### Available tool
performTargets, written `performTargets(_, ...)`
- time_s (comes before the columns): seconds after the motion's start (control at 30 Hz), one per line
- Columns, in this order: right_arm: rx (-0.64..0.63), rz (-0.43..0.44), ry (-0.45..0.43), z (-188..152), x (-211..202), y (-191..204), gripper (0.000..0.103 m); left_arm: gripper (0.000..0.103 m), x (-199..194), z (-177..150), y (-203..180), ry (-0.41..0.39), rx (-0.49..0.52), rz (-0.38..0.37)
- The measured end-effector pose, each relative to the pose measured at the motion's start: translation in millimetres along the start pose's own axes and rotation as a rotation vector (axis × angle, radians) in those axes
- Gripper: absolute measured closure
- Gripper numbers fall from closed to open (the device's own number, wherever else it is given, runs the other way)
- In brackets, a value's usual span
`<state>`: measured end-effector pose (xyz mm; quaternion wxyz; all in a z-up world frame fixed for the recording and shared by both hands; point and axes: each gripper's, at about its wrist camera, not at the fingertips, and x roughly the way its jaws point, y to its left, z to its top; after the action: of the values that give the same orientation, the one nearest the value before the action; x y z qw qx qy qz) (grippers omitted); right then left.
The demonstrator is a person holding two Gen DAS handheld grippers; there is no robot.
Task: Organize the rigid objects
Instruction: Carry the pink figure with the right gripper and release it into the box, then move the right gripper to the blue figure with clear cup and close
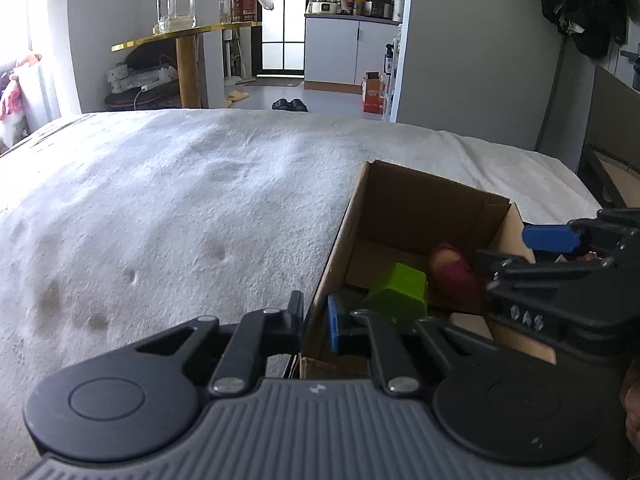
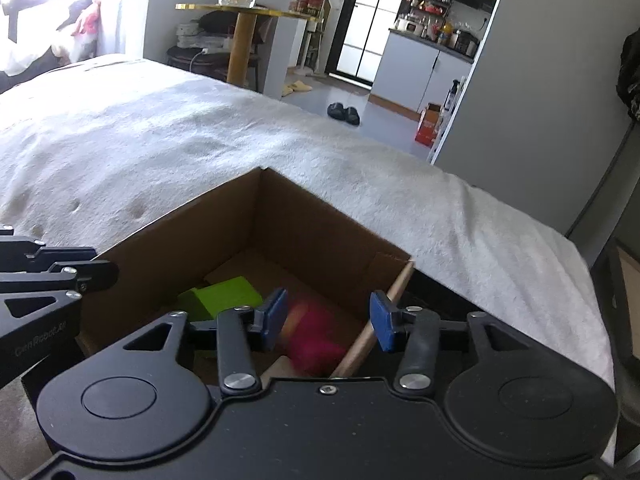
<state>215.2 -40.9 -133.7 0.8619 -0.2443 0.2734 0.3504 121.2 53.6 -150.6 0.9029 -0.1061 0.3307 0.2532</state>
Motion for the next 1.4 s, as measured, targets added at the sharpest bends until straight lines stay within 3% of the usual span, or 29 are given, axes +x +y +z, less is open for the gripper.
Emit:
performTargets(0.3,-0.002,-0.014,0.005,-7,-7,-4,0.049,0.092,0,1,4,0.005,-0.012,-0.008)
performTargets(0.7,0.026,-0.055,0.004,-18,-16,-28,0.047,0.092,-1,1,-4,0.004,0.005,0.03)
performTargets(0.83,0.042,-0.062,0.0,-22,-17,-37,0.042,0.091,0,2,-7,0.012,0.006,0.049)
performTargets(0.93,0.053,-0.075,0.004,-24,-17,-42,0.041,0.086,0,7,-12,0.025,0.002,0.053)
performTargets(1.0,0.068,-0.074,0.006,-27,-17,-47,0.041,0.074,-2,8,-13,0.022,-0.001,0.041)
performTargets(1.07,0.075,-0.08,0.008,-30,-18,-51,0.041,0.051,-1,9,-17,0.021,0.013,0.056)
performTargets(1.4,0.135,-0.098,0.036,-51,-16,-80,0.04,0.036,-2,10,-31,0.003,0.046,0.102)
